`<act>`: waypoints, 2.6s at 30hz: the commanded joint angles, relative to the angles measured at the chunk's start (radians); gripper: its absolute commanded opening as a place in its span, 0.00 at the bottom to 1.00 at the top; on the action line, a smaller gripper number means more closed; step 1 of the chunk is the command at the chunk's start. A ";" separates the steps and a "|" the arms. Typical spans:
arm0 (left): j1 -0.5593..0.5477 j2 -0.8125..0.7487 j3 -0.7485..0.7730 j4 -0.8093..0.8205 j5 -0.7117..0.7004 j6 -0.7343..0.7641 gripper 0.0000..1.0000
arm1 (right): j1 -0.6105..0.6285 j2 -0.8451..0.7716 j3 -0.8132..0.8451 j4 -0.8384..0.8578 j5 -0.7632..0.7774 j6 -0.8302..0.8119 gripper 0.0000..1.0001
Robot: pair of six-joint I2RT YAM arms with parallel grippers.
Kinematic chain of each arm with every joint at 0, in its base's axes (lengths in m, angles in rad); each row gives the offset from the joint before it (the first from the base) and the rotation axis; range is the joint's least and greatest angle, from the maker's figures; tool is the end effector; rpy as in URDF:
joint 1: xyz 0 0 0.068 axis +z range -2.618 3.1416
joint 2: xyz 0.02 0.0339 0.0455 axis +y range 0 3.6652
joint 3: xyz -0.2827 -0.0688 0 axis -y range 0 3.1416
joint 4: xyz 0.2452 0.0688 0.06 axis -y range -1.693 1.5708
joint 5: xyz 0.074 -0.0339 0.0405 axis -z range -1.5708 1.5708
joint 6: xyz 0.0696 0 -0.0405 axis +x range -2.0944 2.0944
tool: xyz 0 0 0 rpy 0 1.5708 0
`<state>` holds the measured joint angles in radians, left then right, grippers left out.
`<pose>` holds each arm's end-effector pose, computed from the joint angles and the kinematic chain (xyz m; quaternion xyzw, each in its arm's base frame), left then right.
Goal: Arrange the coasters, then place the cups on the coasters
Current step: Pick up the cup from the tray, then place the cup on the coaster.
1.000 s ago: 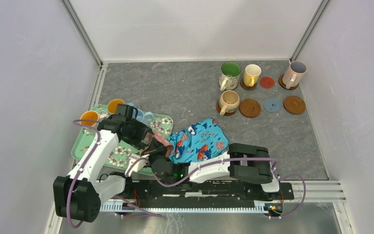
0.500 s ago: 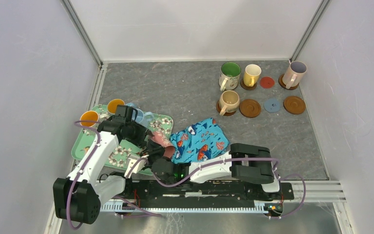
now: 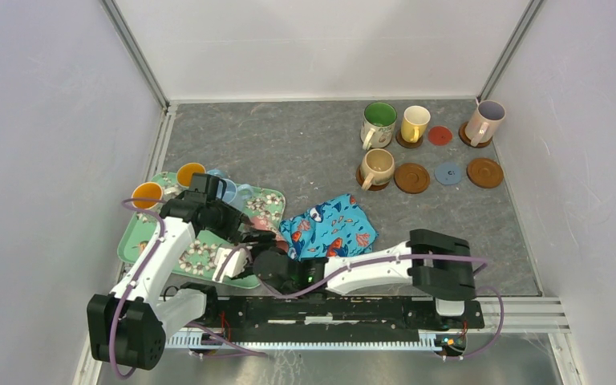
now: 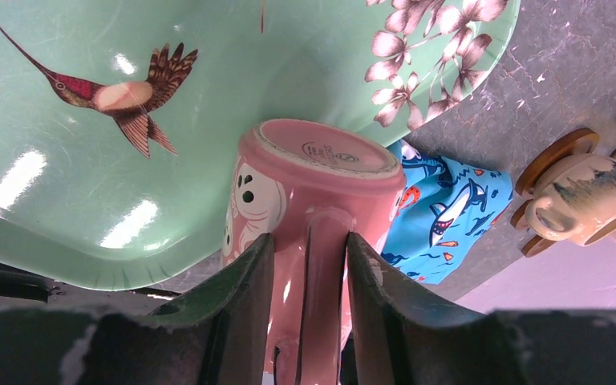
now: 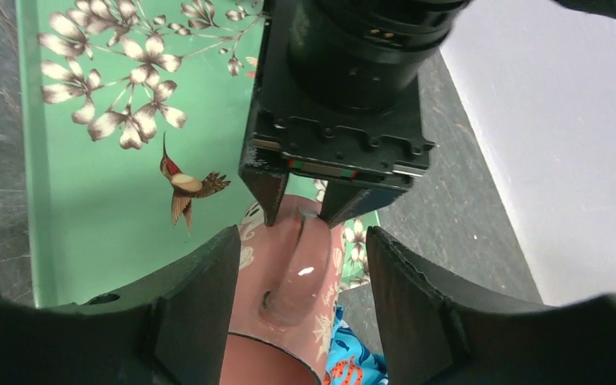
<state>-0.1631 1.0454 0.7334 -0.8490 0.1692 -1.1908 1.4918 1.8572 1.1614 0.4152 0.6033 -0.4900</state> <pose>0.1824 -0.0419 0.2091 -0.4646 0.8580 -0.1915 0.1062 0.0751 0.4482 0.2372 -0.5404 0.5675 0.0675 0.6176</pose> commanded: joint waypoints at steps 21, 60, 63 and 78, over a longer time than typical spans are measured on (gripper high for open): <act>-0.027 0.050 0.036 -0.083 0.059 0.060 0.24 | -0.132 -0.190 -0.037 -0.213 -0.239 0.361 0.81; -0.020 0.051 0.412 -0.078 -0.166 0.349 0.83 | -0.203 -0.091 0.214 -0.413 -0.325 0.226 0.00; -0.013 0.050 0.459 -0.021 -0.188 0.417 0.85 | -0.227 -0.146 0.193 -0.413 -0.373 0.210 0.00; -0.016 0.022 0.443 0.466 0.190 0.755 0.87 | -0.424 -0.480 -0.016 -0.472 -0.666 0.176 0.00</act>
<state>-0.1696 1.0737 1.1965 -0.5968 0.1509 -0.5911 1.1187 1.5074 1.1858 -0.1371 0.0391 -0.2874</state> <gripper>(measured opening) 0.870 0.273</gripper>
